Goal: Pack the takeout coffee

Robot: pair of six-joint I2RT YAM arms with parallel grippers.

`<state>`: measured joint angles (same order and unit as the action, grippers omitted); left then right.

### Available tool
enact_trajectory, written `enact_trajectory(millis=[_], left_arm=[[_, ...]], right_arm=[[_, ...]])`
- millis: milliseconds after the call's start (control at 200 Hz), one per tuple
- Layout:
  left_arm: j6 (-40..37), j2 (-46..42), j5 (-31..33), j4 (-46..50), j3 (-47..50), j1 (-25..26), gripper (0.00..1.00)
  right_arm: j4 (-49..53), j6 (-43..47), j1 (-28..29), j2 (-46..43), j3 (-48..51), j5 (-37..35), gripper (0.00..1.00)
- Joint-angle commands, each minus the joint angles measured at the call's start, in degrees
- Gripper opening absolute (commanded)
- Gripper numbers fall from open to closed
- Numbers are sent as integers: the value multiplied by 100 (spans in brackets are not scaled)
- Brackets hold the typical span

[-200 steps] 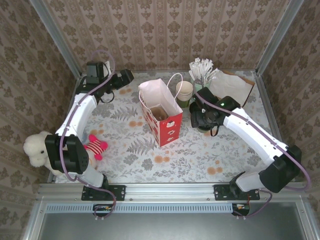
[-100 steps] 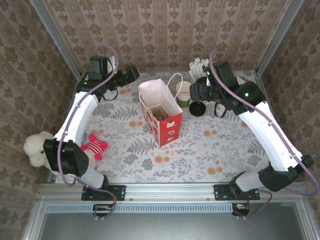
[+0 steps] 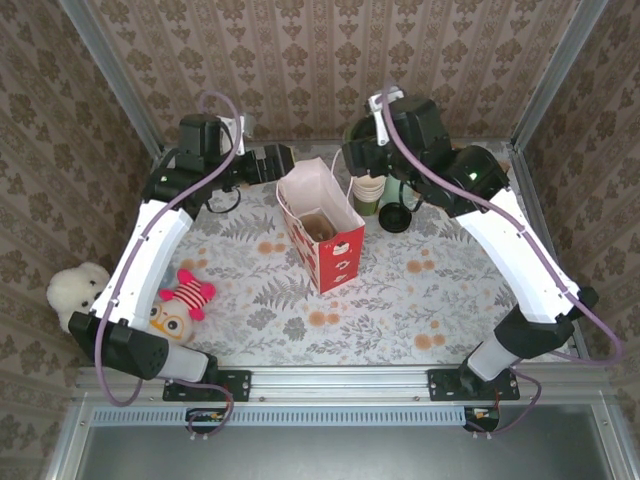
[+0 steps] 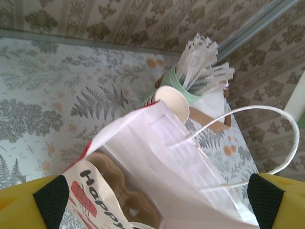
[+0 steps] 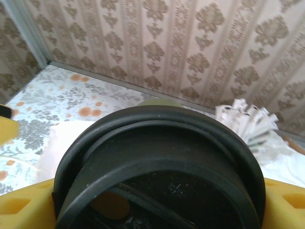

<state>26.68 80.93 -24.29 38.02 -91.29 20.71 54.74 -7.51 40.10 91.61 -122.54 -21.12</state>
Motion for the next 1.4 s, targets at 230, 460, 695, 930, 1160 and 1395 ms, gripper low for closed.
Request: enact_trajectory(millis=[230, 460, 695, 930, 1160, 1395], left_arm=[[-704, -186, -297, 934, -102, 78, 81], [-638, -318, -369, 909, 184, 74, 54], [-506, -368, -431, 685, 344, 74, 24], [-389, -379, -476, 475, 452, 82, 11], [-404, -472, -423, 434, 534, 78, 8], [-382, -462, -441, 352, 595, 82, 9]], right_arm=[[-802, 811, 747, 183, -153, -1533, 64], [-915, 1073, 1028, 213, -324, -1342, 65], [-376, 285, 1027, 550, -190, -191, 65], [324, -386, 1028, 1133, -252, -380, 65], [743, -1078, 1044, 1644, -295, -42, 65], [1149, -1521, 996, 1761, -31, 207, 65]])
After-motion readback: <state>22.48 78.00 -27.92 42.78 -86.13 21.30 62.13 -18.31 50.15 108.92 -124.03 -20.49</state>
